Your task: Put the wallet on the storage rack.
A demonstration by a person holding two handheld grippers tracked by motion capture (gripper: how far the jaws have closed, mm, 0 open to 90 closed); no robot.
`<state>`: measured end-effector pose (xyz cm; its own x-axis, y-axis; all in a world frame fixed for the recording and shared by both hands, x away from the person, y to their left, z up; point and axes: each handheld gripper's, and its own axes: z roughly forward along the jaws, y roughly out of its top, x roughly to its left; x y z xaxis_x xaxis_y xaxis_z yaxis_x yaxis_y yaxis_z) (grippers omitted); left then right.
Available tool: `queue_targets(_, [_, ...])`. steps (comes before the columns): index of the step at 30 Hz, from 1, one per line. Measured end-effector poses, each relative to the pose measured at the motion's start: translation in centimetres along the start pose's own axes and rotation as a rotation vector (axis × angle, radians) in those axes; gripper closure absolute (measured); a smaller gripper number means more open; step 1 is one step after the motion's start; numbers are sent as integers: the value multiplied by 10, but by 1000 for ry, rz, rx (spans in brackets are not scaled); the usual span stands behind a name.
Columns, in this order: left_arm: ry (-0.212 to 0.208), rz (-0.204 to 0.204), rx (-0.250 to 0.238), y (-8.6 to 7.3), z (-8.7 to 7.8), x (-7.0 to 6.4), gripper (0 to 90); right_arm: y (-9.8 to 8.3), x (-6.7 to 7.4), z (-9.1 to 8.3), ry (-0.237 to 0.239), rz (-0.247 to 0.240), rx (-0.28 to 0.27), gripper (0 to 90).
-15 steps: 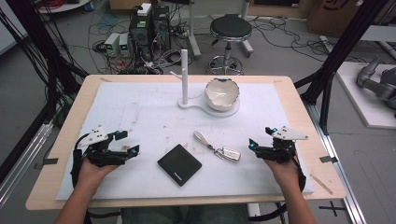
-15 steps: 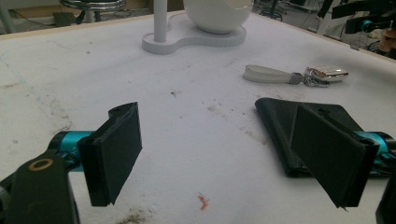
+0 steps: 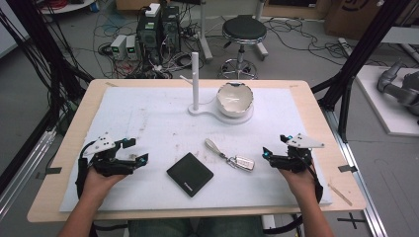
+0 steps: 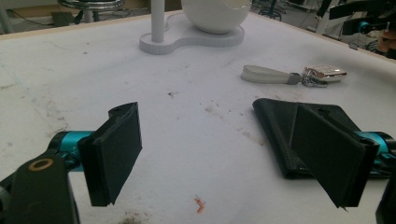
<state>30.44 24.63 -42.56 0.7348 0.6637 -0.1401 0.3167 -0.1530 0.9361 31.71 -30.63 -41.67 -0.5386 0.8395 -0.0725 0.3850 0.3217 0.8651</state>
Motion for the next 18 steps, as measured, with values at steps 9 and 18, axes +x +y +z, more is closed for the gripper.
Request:
queue_targets(9, [-33, 8, 39, 3, 19, -9, 167, 0, 1, 1, 2, -8, 5, 187])
queue_targets(18, [-61, 37, 114, 4, 48, -25, 167, -1, 1, 0, 2, -5, 8, 187])
